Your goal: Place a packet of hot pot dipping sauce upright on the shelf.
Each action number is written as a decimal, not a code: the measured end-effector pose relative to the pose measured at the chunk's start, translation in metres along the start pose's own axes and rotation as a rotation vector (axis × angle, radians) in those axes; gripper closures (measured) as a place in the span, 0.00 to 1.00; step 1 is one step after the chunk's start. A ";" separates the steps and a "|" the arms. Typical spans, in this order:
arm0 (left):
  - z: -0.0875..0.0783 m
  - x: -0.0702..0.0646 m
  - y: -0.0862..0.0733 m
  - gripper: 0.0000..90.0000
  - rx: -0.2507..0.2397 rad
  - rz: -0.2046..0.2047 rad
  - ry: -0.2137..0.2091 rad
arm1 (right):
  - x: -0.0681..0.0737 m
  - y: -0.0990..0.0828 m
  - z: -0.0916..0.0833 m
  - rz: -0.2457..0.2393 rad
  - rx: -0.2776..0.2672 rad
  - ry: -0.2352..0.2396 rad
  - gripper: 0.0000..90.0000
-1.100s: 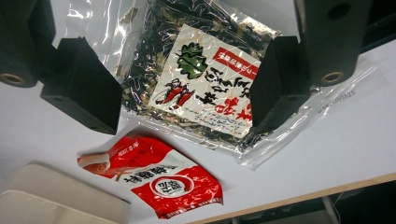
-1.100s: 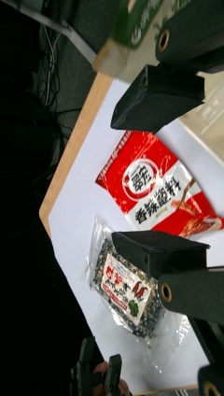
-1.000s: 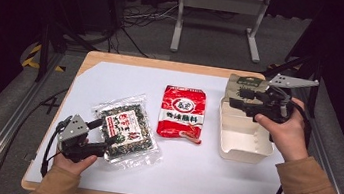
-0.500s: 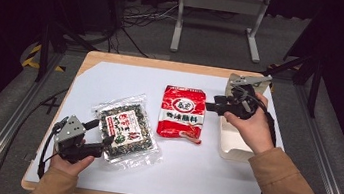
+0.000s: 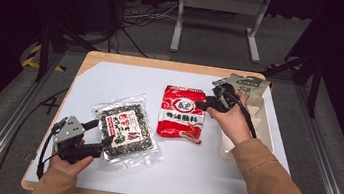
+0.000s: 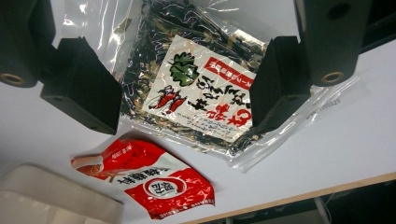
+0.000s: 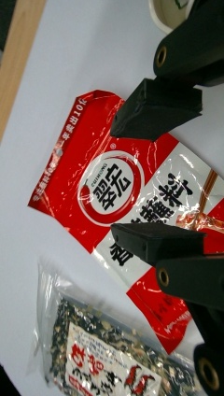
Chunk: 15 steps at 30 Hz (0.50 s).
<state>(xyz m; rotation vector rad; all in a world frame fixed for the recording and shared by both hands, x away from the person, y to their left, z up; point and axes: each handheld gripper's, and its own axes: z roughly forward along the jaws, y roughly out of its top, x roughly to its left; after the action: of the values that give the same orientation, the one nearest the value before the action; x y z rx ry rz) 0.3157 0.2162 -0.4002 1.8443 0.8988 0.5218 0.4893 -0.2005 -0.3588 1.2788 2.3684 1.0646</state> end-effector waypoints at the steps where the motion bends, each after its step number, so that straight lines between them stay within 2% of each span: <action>1: 0.000 0.000 0.000 0.29 0.000 0.000 0.000 | 0.000 0.000 0.004 0.009 0.005 -0.010 0.52; 5: -0.001 0.000 0.000 0.29 -0.001 -0.005 0.000 | -0.004 -0.001 0.019 0.036 0.028 -0.057 0.49; 8: -0.001 0.001 0.000 0.29 -0.001 0.000 0.000 | -0.008 -0.003 0.028 0.065 0.055 -0.060 0.46; 15: 0.001 0.000 -0.001 0.29 0.007 -0.001 -0.004 | -0.009 -0.006 0.042 0.080 0.093 -0.081 0.41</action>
<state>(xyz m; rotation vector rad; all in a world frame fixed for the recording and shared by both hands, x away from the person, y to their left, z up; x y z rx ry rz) 0.3157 0.2156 -0.4013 1.8509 0.9000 0.5152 0.5127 -0.1891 -0.3937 1.4327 2.3489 0.9148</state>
